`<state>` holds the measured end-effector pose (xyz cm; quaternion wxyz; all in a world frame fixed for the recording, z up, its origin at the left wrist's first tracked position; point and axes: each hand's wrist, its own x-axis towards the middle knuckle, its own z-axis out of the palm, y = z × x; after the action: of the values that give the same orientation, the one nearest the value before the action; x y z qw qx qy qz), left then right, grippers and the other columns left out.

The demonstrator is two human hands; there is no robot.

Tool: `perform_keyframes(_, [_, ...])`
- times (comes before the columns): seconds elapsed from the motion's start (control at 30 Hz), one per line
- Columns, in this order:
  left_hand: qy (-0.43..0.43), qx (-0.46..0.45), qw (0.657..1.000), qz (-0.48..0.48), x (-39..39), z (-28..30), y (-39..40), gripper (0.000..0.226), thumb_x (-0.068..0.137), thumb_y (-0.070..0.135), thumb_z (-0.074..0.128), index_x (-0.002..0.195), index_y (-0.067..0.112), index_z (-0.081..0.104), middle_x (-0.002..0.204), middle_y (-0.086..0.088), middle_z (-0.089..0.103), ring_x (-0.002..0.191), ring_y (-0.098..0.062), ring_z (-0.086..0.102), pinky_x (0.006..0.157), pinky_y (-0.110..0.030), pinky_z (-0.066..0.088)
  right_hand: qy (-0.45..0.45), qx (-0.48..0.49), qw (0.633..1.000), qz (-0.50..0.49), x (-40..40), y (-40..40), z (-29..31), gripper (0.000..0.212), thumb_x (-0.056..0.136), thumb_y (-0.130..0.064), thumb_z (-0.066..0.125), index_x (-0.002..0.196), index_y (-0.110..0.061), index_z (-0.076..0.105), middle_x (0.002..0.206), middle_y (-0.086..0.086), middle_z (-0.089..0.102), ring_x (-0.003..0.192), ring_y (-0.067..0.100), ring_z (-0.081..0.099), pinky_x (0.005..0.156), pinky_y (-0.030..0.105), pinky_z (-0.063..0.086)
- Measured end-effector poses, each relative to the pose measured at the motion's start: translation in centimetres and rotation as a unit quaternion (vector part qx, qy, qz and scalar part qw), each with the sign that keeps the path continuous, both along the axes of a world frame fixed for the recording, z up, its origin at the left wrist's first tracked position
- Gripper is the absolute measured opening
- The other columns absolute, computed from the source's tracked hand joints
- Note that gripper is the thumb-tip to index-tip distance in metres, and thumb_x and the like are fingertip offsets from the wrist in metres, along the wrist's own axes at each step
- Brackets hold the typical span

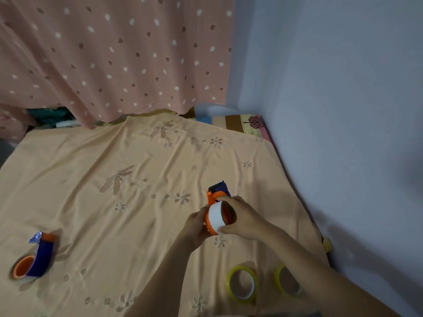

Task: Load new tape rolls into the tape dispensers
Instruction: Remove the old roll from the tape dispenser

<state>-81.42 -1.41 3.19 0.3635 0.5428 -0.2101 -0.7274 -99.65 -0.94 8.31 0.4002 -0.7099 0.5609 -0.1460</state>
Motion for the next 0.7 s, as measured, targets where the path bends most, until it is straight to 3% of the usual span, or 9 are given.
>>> perform_keyframes(0.13, [-0.056, 0.003, 0.997, 0.056, 1.7, -0.6, 0.3, 0.036, 0.104, 0.032, 0.053, 0.127, 0.006, 0.059, 0.12, -0.019, 0.066, 0.099, -0.036, 0.067, 0.074, -0.046, 0.059, 0.011, -0.035, 0.997, -0.068, -0.7, -0.1, -1.0, 0.093, 0.069, -0.04, 0.086, 0.146, -0.034, 0.035, 0.145, -0.003, 0.039, 0.127, 0.018, 0.045, 0.096, 0.028, 0.048])
perform_keyframes(0.27, [-0.062, 0.018, 0.996, 0.067, 3.1, -1.8, 1.1, 0.028, 0.104, 0.03, 0.05, 0.123, 0.01, 0.06, 0.113, -0.015, 0.066, 0.097, -0.033, 0.068, 0.067, -0.04, 0.061, 0.125, -0.04, 0.985, -0.109, -1.0, 0.4, -3.9, 0.1, 0.072, -0.037, 0.083, 0.153, -0.023, 0.026, 0.145, 0.005, 0.037, 0.123, 0.03, 0.043, 0.098, 0.039, 0.047])
perform_keyframes(0.43, [-0.053, 0.044, 0.993, 0.096, 3.7, -2.9, 2.1, 0.03, 0.107, 0.027, 0.039, 0.123, 0.012, 0.059, 0.113, -0.016, 0.066, 0.102, -0.037, 0.065, 0.09, -0.054, 0.057, 0.265, 0.009, 0.962, -0.064, 0.1, 1.2, -7.8, 0.097, 0.076, -0.045, 0.076, 0.15, -0.011, 0.025, 0.143, 0.01, 0.038, 0.126, 0.032, 0.043, 0.104, 0.037, 0.041])
perform_keyframes(0.6, [-0.066, 0.062, 0.991, 0.102, 4.2, -3.2, 2.7, 0.023, 0.106, 0.027, 0.042, 0.115, 0.015, 0.059, 0.118, -0.017, 0.064, 0.109, -0.038, 0.063, 0.092, -0.055, 0.056, 0.293, 0.035, 0.954, -0.056, 1.7, 1.8, -10.3, 0.091, 0.075, -0.044, 0.077, 0.146, -0.013, 0.029, 0.139, 0.011, 0.039, 0.122, 0.036, 0.045, 0.096, 0.04, 0.047])
perform_keyframes(0.7, [-0.071, 0.064, 0.99, 0.101, 4.3, -3.3, 3.0, 0.028, 0.104, 0.025, 0.047, 0.126, 0.01, 0.054, 0.118, -0.015, 0.062, 0.112, -0.039, 0.061, 0.098, -0.058, 0.053, 0.304, 0.045, 0.95, -0.048, 2.3, 1.6, -11.1, 0.089, 0.077, -0.041, 0.077, 0.147, -0.014, 0.028, 0.14, 0.01, 0.039, 0.123, 0.035, 0.045, 0.096, 0.039, 0.047])
